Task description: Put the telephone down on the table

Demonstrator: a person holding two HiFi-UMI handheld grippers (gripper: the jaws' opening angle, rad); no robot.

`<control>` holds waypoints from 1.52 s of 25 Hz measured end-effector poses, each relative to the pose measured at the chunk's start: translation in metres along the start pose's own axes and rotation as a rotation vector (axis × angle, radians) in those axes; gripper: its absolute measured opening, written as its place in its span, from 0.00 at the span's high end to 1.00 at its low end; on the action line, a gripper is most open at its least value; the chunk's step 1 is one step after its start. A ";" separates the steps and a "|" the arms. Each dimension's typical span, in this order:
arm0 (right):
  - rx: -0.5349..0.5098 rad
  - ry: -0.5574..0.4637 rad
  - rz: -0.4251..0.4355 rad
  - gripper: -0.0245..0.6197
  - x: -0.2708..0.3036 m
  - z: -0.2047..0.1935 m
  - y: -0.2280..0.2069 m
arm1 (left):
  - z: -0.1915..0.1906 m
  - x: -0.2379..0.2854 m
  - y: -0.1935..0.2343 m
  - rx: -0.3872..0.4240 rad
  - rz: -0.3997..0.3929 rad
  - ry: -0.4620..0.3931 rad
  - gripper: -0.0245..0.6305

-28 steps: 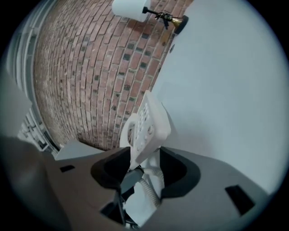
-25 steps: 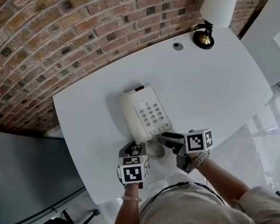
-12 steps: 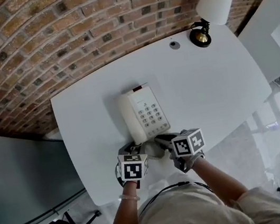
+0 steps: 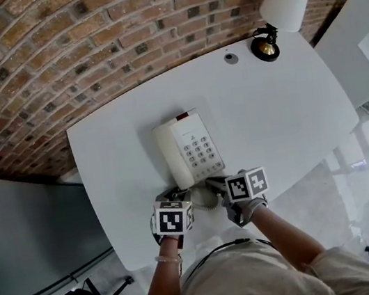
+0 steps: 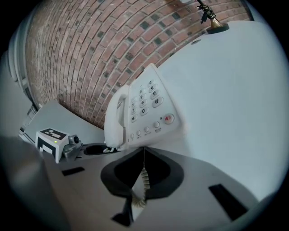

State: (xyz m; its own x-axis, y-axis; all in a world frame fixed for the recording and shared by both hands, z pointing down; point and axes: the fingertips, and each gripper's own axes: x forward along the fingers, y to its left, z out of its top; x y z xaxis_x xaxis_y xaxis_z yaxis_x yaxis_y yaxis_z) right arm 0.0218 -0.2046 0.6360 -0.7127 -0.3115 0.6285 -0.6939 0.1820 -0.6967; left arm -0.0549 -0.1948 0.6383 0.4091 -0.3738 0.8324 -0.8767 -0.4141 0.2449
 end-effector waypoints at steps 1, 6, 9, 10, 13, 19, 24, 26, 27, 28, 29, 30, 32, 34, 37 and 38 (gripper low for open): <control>0.005 0.002 0.000 0.95 0.000 0.000 0.000 | 0.000 0.000 0.000 0.003 0.000 0.000 0.78; 0.015 0.011 -0.005 0.95 0.002 -0.001 0.000 | -0.001 -0.001 -0.001 0.036 0.019 -0.001 0.77; 0.014 0.013 -0.008 0.95 0.002 -0.001 0.000 | -0.003 -0.002 -0.001 0.064 0.041 0.008 0.77; 0.015 0.015 -0.009 0.95 0.002 -0.001 0.000 | -0.005 -0.002 -0.001 0.066 0.043 0.012 0.76; 0.015 0.017 -0.015 0.95 0.001 -0.003 -0.002 | -0.007 -0.004 -0.002 0.067 0.044 0.017 0.70; 0.002 -0.015 -0.029 0.95 -0.006 -0.005 -0.004 | -0.007 -0.015 0.004 0.067 0.078 -0.035 0.69; -0.007 -0.071 -0.022 0.95 -0.017 0.001 -0.001 | -0.003 -0.027 0.004 0.055 0.090 -0.081 0.69; -0.028 -0.097 -0.022 0.95 -0.022 0.005 -0.001 | -0.001 -0.031 0.005 0.045 0.094 -0.104 0.69; -0.042 -0.109 -0.022 0.95 -0.025 0.007 0.000 | 0.000 -0.033 0.007 0.041 0.100 -0.116 0.69; -0.059 -0.122 -0.024 0.95 -0.027 0.009 0.002 | 0.001 -0.035 0.008 0.038 0.106 -0.129 0.69; -0.076 -0.133 -0.027 0.95 -0.029 0.011 0.003 | 0.003 -0.037 0.009 0.035 0.111 -0.143 0.70; -0.094 -0.144 -0.033 0.95 -0.032 0.014 0.004 | 0.005 -0.040 0.010 0.032 0.117 -0.157 0.70; -0.135 -0.163 -0.049 0.95 -0.036 0.018 0.006 | 0.008 -0.046 0.014 0.024 0.135 -0.187 0.72; -0.177 -0.186 -0.066 0.95 -0.042 0.022 0.008 | 0.012 -0.053 0.019 0.013 0.161 -0.222 0.78; -0.234 -0.229 -0.085 0.95 -0.051 0.032 0.011 | 0.020 -0.067 0.029 -0.011 0.200 -0.284 0.87; -0.250 -0.248 -0.087 0.95 -0.055 0.035 0.013 | 0.022 -0.071 0.033 -0.019 0.212 -0.303 0.90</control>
State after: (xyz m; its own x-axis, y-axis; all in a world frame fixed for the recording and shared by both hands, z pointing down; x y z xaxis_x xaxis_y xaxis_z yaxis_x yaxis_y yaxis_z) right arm 0.0555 -0.2179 0.5806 -0.6248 -0.5467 0.5574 -0.7762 0.3581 -0.5189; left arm -0.1070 -0.1999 0.5760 0.2723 -0.6796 0.6812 -0.9532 -0.2873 0.0943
